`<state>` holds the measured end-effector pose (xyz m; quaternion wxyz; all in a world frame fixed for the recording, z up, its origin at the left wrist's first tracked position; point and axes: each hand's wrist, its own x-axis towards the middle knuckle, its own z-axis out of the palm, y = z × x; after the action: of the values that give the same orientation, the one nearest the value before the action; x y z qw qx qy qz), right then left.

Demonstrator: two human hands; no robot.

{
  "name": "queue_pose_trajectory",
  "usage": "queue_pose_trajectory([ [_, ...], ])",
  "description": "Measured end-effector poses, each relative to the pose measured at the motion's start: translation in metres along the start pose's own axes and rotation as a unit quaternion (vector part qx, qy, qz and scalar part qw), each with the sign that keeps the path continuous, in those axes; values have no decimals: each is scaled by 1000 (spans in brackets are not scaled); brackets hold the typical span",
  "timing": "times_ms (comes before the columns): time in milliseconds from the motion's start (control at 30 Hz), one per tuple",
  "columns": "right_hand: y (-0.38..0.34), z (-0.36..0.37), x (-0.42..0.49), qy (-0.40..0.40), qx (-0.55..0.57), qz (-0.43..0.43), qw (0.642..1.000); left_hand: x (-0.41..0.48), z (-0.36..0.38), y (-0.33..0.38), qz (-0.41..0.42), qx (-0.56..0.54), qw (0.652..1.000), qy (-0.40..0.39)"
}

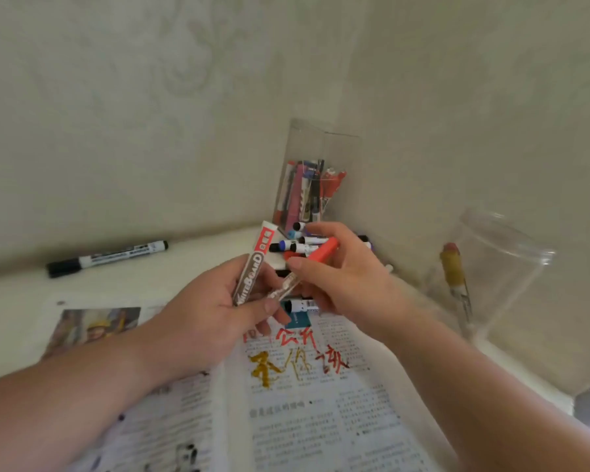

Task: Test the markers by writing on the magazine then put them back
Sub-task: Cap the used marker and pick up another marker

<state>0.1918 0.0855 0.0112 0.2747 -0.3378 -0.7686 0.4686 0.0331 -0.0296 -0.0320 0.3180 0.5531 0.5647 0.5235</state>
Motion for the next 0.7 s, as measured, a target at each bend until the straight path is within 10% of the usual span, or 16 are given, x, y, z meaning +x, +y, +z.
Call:
queue_pose_trajectory([
  [167,21,18,5,-43,193,16,980,5,-3,-11,0,-1,1000,-25],
  [700,41,15,-3,-79,151,-47,984,6,1,-16,5,-15,999,-45],
])
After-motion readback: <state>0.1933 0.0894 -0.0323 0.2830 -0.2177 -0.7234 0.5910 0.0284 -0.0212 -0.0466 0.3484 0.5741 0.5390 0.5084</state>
